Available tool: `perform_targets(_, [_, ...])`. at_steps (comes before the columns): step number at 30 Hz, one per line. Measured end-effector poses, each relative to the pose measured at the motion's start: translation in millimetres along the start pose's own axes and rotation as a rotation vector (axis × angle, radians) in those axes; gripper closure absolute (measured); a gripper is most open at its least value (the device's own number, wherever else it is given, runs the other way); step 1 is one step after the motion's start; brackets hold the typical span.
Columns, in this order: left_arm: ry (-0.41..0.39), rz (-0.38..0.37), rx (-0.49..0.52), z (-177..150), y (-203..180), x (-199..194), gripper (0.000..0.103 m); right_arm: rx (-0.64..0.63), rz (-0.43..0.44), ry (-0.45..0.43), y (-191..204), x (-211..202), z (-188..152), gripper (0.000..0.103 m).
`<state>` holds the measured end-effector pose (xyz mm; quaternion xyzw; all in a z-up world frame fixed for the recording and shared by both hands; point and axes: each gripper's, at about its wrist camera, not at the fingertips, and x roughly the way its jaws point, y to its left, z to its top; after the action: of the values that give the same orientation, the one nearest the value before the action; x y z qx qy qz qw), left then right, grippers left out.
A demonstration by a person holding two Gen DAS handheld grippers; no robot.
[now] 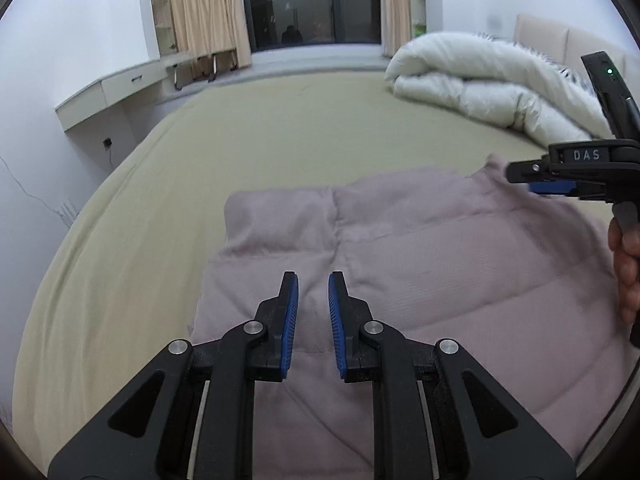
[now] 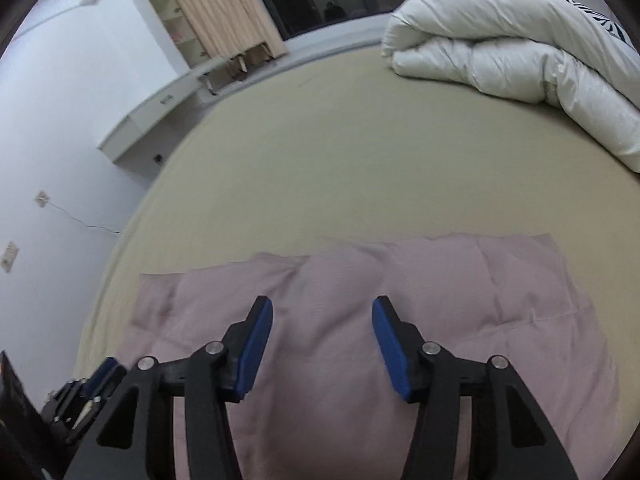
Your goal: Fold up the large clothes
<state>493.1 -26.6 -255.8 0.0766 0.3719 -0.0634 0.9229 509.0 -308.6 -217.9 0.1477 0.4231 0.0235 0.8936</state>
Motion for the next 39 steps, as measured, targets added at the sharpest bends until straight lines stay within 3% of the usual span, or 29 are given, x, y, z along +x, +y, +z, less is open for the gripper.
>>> perform_targets(1, [0.039,0.01,-0.005,-3,2,14,0.088,-0.02,-0.056,0.026,-8,14,-2,0.057])
perform_targets(5, [0.042,-0.035,-0.068,-10,12,36,0.088,-0.02,-0.003,0.0,-25,32,-14,0.057])
perform_targets(16, [0.078,-0.11,-0.126,-8,25,55,0.088,-0.059,-0.042,-0.018,-21,45,-21,0.055])
perform_targets(18, [0.095,-0.164,-0.193,-3,50,37,0.088,-0.054,-0.026,-0.016,-21,34,-20,0.051])
perform_targets(20, [0.05,-0.154,-0.255,-4,77,8,0.088,-0.047,0.02,-0.033,-22,11,-23,0.032])
perform_targets(22, [0.02,-0.145,-0.298,-6,105,-14,0.088,-0.044,0.032,-0.083,-28,-17,-33,0.021])
perform_targets(25, [0.069,-0.164,-0.359,-16,140,-25,0.088,0.0,0.057,-0.127,-46,-58,-53,0.018])
perform_targets(29, [0.157,-0.324,-0.478,-43,162,-19,0.088,0.09,0.114,-0.185,-83,-108,-76,0.002])
perform_targets(31, [0.186,-0.417,-0.543,-54,165,-13,0.088,0.123,0.124,-0.195,-103,-123,-84,0.0])
perform_targets(33, [0.217,-0.445,-0.568,-58,161,-4,0.081,0.151,0.115,-0.175,-124,-131,-91,0.0])
perform_targets(34, [0.223,-0.449,-0.571,-61,157,1,0.066,0.166,0.105,-0.162,-135,-134,-94,0.0])
perform_targets(35, [0.228,-0.452,-0.579,-62,157,5,0.041,0.182,0.101,-0.156,-147,-136,-96,0.0])
perform_targets(36, [0.226,-0.457,-0.6,-64,159,7,0.033,0.198,0.102,-0.155,-157,-139,-98,0.0])
perform_targets(39, [0.238,-0.493,-0.621,-68,155,16,0.03,0.258,0.146,-0.134,-188,-140,-104,0.0])
